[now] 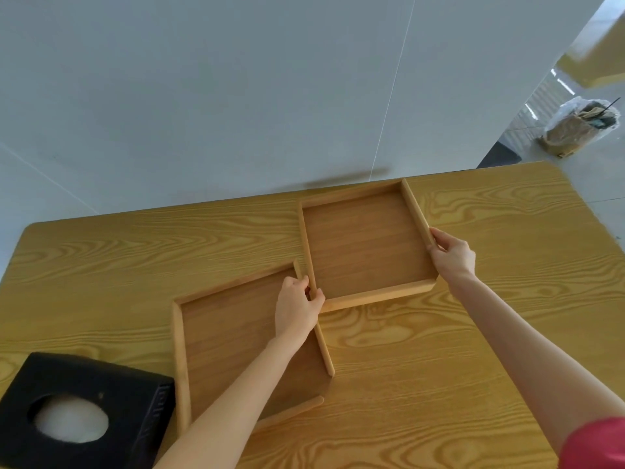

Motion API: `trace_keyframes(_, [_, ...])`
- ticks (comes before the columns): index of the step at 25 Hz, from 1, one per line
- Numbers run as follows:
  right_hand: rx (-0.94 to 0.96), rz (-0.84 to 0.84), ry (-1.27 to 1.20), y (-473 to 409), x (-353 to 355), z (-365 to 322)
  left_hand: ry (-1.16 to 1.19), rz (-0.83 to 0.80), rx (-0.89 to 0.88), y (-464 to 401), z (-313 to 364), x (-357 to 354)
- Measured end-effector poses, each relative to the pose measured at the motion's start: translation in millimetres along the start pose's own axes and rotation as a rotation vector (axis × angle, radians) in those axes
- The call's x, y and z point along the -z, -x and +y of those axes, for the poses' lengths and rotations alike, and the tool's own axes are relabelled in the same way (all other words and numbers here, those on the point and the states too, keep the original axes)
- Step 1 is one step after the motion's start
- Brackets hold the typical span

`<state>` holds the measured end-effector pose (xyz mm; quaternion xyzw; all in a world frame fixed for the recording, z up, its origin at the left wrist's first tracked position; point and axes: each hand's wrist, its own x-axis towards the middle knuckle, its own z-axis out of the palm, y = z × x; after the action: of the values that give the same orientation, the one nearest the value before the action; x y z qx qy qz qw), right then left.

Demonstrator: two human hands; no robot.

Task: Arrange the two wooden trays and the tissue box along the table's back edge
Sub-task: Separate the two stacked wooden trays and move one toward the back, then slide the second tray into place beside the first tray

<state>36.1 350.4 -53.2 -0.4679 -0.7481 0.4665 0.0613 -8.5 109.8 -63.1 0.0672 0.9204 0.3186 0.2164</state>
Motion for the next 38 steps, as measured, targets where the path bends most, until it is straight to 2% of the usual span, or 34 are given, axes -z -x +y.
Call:
trace_keyframes(11, [0.045, -0.118, -0.002, 12, -42, -6, -0.048, 0.078, 0.039, -7, -35, 30])
trace_keyframes(18, [0.112, -0.206, 0.209, 16, -53, -4, -0.2, 0.011, 0.07, -12, -40, 37])
trace_keyframes(21, [0.348, -0.161, 0.409, 29, -57, -7, -0.334, 0.038, -0.008, -5, -34, 39])
trace_keyframes(23, [0.592, -0.162, 0.459, 48, -63, -6, -0.428, 0.086, -0.202, 0, -30, 37])
trace_keyframes(25, [0.737, -0.261, 0.557, 70, -73, 2, -0.476, 0.031, -0.365, 4, -28, 31])
trace_keyframes(27, [0.753, -0.341, 0.641, 85, -84, 15, -0.541, -0.059, -0.407, 5, -30, 22])
trace_keyframes(29, [0.729, -0.344, 0.662, 89, -91, 25, -0.609, -0.106, -0.399, 1, -36, 17])
trace_keyframes(32, [0.755, -0.275, 0.632, 83, -94, 29, -0.623, -0.102, -0.378, -3, -40, 13])
trace_keyframes(38, [0.791, -0.279, 0.669, 62, -102, 15, -0.541, -0.086, -0.339, -24, -35, 16])
